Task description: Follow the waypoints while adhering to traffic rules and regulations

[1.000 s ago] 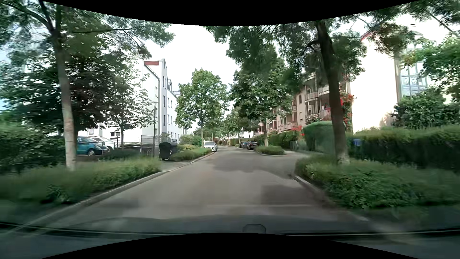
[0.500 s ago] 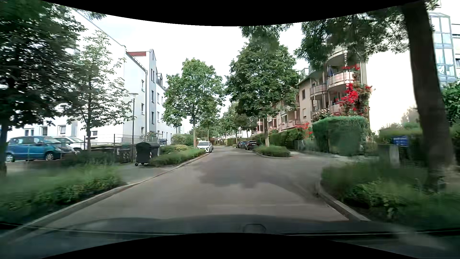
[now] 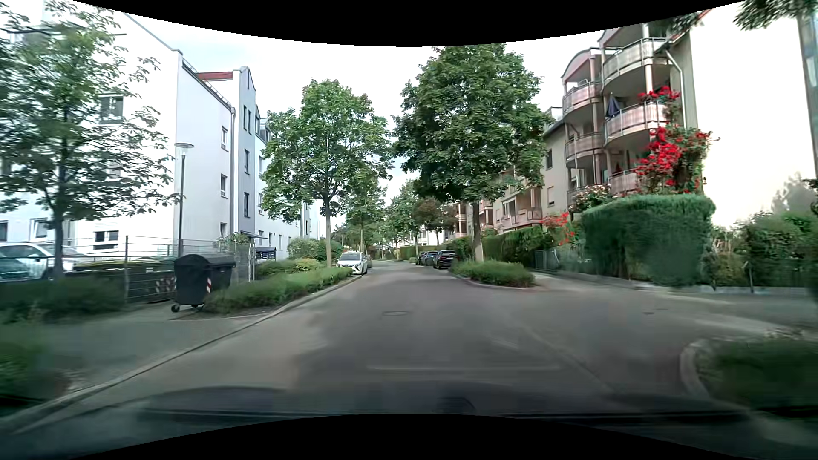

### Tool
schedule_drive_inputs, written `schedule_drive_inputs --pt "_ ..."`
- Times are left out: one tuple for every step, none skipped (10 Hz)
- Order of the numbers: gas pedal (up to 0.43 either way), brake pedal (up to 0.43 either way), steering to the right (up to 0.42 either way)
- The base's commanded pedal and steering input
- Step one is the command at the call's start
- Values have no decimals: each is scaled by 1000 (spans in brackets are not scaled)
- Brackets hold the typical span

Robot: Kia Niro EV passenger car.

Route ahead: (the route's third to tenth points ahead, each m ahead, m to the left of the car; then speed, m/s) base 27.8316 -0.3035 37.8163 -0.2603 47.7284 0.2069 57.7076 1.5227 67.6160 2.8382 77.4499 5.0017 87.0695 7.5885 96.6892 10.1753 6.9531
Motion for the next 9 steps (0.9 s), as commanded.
schedule_drive_inputs --pt "157 0 4" --pt "157 0 4" --pt "157 0 3" --pt "157 0 -1" --pt "157 0 -5" --pt "157 0 -6" --pt "157 0 -6" --pt "157 0 -4" --pt "157 0 -1"
